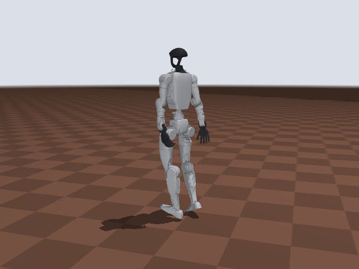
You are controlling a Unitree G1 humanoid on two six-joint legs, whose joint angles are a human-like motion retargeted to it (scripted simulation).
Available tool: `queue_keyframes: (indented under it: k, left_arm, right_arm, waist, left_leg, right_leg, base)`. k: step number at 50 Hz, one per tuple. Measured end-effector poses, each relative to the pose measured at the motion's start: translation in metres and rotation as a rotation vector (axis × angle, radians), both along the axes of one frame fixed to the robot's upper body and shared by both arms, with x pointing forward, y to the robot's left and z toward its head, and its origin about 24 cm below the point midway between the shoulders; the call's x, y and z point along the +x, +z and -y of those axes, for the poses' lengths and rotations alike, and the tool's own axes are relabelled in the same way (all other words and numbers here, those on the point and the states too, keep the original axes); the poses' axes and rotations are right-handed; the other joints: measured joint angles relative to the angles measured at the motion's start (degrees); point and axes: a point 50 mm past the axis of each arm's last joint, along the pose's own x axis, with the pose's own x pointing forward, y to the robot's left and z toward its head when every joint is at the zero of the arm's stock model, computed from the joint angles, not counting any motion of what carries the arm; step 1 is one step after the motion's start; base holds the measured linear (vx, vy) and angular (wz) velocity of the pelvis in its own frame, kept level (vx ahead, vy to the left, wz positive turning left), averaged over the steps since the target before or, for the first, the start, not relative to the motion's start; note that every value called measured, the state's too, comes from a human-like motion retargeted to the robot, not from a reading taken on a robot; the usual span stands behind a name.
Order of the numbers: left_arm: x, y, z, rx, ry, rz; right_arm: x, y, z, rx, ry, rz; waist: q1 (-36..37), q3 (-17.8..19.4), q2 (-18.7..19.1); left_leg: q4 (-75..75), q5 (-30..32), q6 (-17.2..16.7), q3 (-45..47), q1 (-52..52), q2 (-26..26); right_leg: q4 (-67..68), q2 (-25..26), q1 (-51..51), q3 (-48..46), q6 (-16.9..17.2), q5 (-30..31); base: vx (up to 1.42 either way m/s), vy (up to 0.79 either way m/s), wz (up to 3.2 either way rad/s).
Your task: In place motions
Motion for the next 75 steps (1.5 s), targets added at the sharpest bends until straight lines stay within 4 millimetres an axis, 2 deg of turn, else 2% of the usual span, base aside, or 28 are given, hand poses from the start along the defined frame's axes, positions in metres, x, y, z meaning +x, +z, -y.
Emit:
queue_keyframes:
  k: [2,3,5,8,11,15,17,20,25,28,31,33,36,38,42,48,51,53,55,57,58,60,62,65,68,72,75]
  left_arm:
    - [0.035,-0.002,0.007,-0.007,-0.041,0.093]
    - [0.054,-0.002,0.012,-0.013,-0.057,0.152]
    - [0.097,0.002,0.017,-0.021,-0.087,0.276]
    - [0.158,0.015,0.020,0.007,-0.105,0.448]
    - [0.205,0.031,0.027,0.032,-0.117,0.609]
    - [0.243,0.049,0.039,0.025,-0.139,0.766]
    - [0.250,0.054,0.044,0.012,-0.152,0.794]
    - [0.248,0.052,0.045,0.004,-0.163,0.788]
    - [0.216,0.035,0.038,-0.007,-0.194,0.694]
    - [0.184,0.022,0.032,-0.008,-0.207,0.585]
    - [0.150,0.011,0.028,-0.031,-0.217,0.468]
    - [0.126,0.005,0.027,-0.041,-0.207,0.400]
    - [0.093,-0.002,0.025,-0.054,-0.181,0.311]
    - [0.071,-0.004,0.023,-0.058,-0.159,0.251]
    - [0.033,-0.006,0.021,-0.053,-0.068,0.150]
    - [-0.018,-0.003,0.012,-0.074,0.135,0.028]
    - [-0.046,0.001,0.011,-0.048,0.252,-0.032]
    - [-0.069,0.006,0.012,-0.033,0.311,-0.087]
    - [-0.093,0.012,0.014,-0.032,0.334,-0.147]
    - [-0.116,0.021,0.016,-0.038,0.331,-0.218]
    - [-0.124,0.024,0.015,-0.039,0.324,-0.244]
    - [-0.141,0.031,0.014,-0.047,0.306,-0.291]
    - [-0.157,0.040,0.015,-0.074,0.286,-0.358]
    - [-0.173,0.051,0.024,-0.133,0.272,-0.449]
    - [-0.185,0.058,0.035,-0.219,0.275,-0.484]
    - [-0.194,0.064,0.041,-0.277,0.220,-0.518]
    - [-0.191,0.062,0.038,-0.278,0.176,-0.513]
  right_arm:
    - [-0.013,0.004,0.006,-0.034,-0.002,-0.038]
    - [-0.018,0.006,0.010,-0.054,-0.002,-0.053]
    - [-0.030,0.011,0.016,-0.091,-0.003,-0.090]
    - [-0.041,0.016,0.023,-0.120,0.004,-0.163]
    - [-0.052,0.020,0.023,-0.116,-0.010,-0.212]
    - [-0.068,0.025,0.020,-0.121,-0.060,-0.244]
    - [-0.069,0.025,0.020,-0.129,-0.082,-0.251]
    - [-0.061,0.023,0.020,-0.118,-0.092,-0.232]
    - [-0.026,0.010,0.018,-0.063,-0.072,-0.117]
    - [-0.001,0.003,0.013,-0.026,-0.080,-0.029]
    - [0.023,-0.002,0.006,0.010,-0.098,0.052]
    - [0.036,-0.004,0.004,0.027,-0.100,0.095]
    - [0.052,-0.006,0.001,0.036,-0.088,0.144]
    - [0.059,-0.007,0.000,0.036,-0.080,0.162]
    - [0.073,-0.008,-0.009,0.031,-0.077,0.181]
    - [0.112,-0.008,-0.027,0.053,-0.011,0.214]
    - [0.140,-0.006,-0.040,0.100,0.012,0.254]
    - [0.162,-0.003,-0.053,0.154,-0.020,0.302]
    - [0.186,0.002,-0.067,0.220,-0.075,0.352]
    - [0.221,0.013,-0.083,0.309,-0.122,0.441]
    - [0.241,0.020,-0.090,0.347,-0.123,0.497]
    - [0.280,0.040,-0.099,0.409,-0.087,0.613]
    - [0.314,0.061,-0.103,0.441,-0.038,0.710]
    - [0.359,0.097,-0.106,0.470,-0.006,0.883]
    - [0.393,0.134,-0.113,0.512,0.002,1.044]
    - [0.417,0.166,-0.115,0.518,0.075,1.169]
    - [0.420,0.171,-0.112,0.484,0.131,1.199]
  waist:
    - [-0.8,2.0,1.6]
    - [-1.4,3.0,2.3]
    - [-4.0,4.4,4.0]
    - [-9.2,6.0,4.8]
    - [-13.8,6.6,5.9]
    - [-16.0,4.1,7.1]
    - [-15.6,3.7,7.0]
    - [-14.7,3.1,6.5]
    - [-12.1,1.6,5.0]
    - [-9.2,0.2,3.3]
    - [-6.8,-1.0,1.2]
    - [-5.7,-1.9,-0.1]
    - [-3.4,-2.8,-1.6]
    - [-2.1,-2.8,-2.1]
    - [0.7,-2.4,-2.0]
    - [2.8,-1.8,-1.1]
    - [2.1,-1.0,0.0]
    - [1.8,-0.4,0.2]
    - [2.1,0.3,-0.3]
    - [3.2,1.5,-2.3]
    - [3.6,2.2,-3.0]
    - [6.2,3.8,-4.2]
    - [9.9,5.8,-5.2]
    - [15.8,8.0,-6.0]
    - [20.0,8.7,-7.4]
    - [24.6,10.1,-10.3]
    - [25.8,9.6,-12.1]
  left_leg:
    - [0.4,-1.1,-0.5,0.4,0.2,1.8]
    - [0.6,-1.7,-0.6,0.7,0.1,2.4]
    - [0.9,-2.8,-0.1,0.1,-0.3,3.6]
    - [0.8,-3.7,1.5,1.5,-1.3,4.5]
    - [0.8,-3.3,2.9,3.3,-2.8,6.5]
    - [1.4,-2.4,3.8,4.4,-6.2,8.8]
    - [1.7,-2.6,3.6,4.5,-6.4,8.9]
    - [1.5,-2.9,2.8,5.1,-5.4,8.5]
    - [0.4,-3.3,1.3,7.5,-2.9,6.7]
    - [-0.3,-3.5,0.5,8.5,-1.9,4.7]
    - [-1.0,-3.5,-0.3,8.9,-0.9,2.1]
    - [-1.2,-3.4,-0.7,8.9,-0.7,0.2]
    - [-1.4,-2.9,-1.3,9.5,-0.4,-1.9]
    - [-1.3,-2.3,-1.8,9.4,-0.1,-2.5]
    - [-0.9,-0.8,-2.6,9.9,0.3,-1.8]
    - [1.2,2.9,-4.1,10.9,0.3,0.5]
    - [5.3,8.0,-5.4,9.8,-0.8,2.6]
    - [9.0,14.0,-6.2,9.4,-1.7,3.7]
    - [14.5,23.0,-7.6,10.4,-3.1,5.2]
    - [27.5,36.5,-8.3,11.8,-8.9,7.7]
    - [34.1,41.8,-7.2,10.8,-12.7,8.6]
    - [46.2,48.1,-3.8,7.9,-21.1,9.7]
    - [57.7,43.0,-3.4,8.8,-27.6,12.1]
    - [70.1,34.8,-0.6,10.5,-38.7,14.5]
    - [79.2,26.9,0.6,11.4,-50.5,16.4]
    - [83.7,18.8,3.4,13.8,-60.0,16.1]
    - [82.7,15.1,4.6,16.0,-62.9,14.6]
  right_leg:
    - [11.3,-0.7,-6.1,1.9,-0.5,9.0]
    - [16.8,-1.3,-9.4,2.7,-2.0,12.3]
    - [28.1,-1.2,-16.3,3.1,-3.4,10.6]
    - [44.3,-6.5,-26.7,0.1,-6.7,4.8]
    - [53.5,-6.9,-35.2,0.9,-6.6,2.6]
    - [57.2,-5.3,-43.3,2.3,-5.8,2.1]
    - [55.9,-5.7,-43.3,2.1,-6.5,2.2]
    - [50.4,-4.5,-39.9,2.5,-5.8,3.7]
    - [33.7,-1.8,-27.6,2.6,-1.9,8.0]
    - [21.1,-1.5,-18.8,0.9,-0.5,10.9]
    - [8.2,-0.6,-11.1,3.0,2.8,14.2]
    - [0.4,-0.2,-6.8,5.5,5.4,12.8]
    - [-8.1,-0.8,-2.1,5.7,7.0,5.3]
    - [-12.0,-0.8,-0.3,5.6,6.7,2.0]
    - [-16.5,0.3,1.1,4.1,3.8,-1.2]
    - [-17.7,2.4,1.0,4.4,1.9,-3.2]
    - [-17.9,3.4,2.0,3.5,1.0,-4.0]
    - [-18.0,4.2,2.9,4.0,0.4,-4.7]
    - [-17.9,4.0,3.7,4.6,-0.1,-5.2]
    - [-17.3,2.0,4.3,5.1,0.0,-6.2]
    - [-16.9,1.4,4.3,5.2,0.1,-6.8]
    - [-16.5,1.2,4.3,6.1,-0.7,-7.4]
    - [-16.2,1.1,5.4,6.3,-1.9,-7.5]
    - [-15.4,0.5,5.8,7.9,-3.2,-7.8]
    - [-13.7,-0.8,4.2,9.3,-4.4,-8.2]
    - [-10.3,-4.4,1.5,10.4,-5.4,-8.5]
    - [-9.1,-6.0,0.1,10.3,-5.6,-8.7]
  base:
    - [-0.34,0.29,-0.29]
    - [-0.35,0.28,-0.14]
    - [-0.36,0.27,0.16]
    - [-0.30,0.14,0.36]
    - [-0.13,0.07,0.66]
    - [-0.01,0.02,0.30]
    - [0.00,0.00,-0.10]
    - [0.03,0.00,-0.31]
    - [0.08,0.01,-0.46]
    - [0.12,-0.01,-0.53]
    - [0.16,-0.05,-0.26]
    - [0.17,-0.04,-0.12]
    - [0.21,-0.06,-0.24]
    - [0.16,-0.04,-0.13]
    - [0.15,-0.13,-0.26]
    - [0.18,-0.19,-0.24]
    - [0.16,-0.26,0.20]
    - [0.20,-0.31,0.14]
    - [0.23,-0.35,0.05]
    - [0.11,-0.31,0.16]
    - [0.02,-0.29,0.18]
    - [0.02,-0.35,-0.15]
    - [0.08,-0.31,-0.36]
    - [0.00,-0.16,-0.46]
    - [0.03,-0.04,-0.68]
    - [0.07,-0.02,-0.55]
    - [0.10,-0.02,0.14]
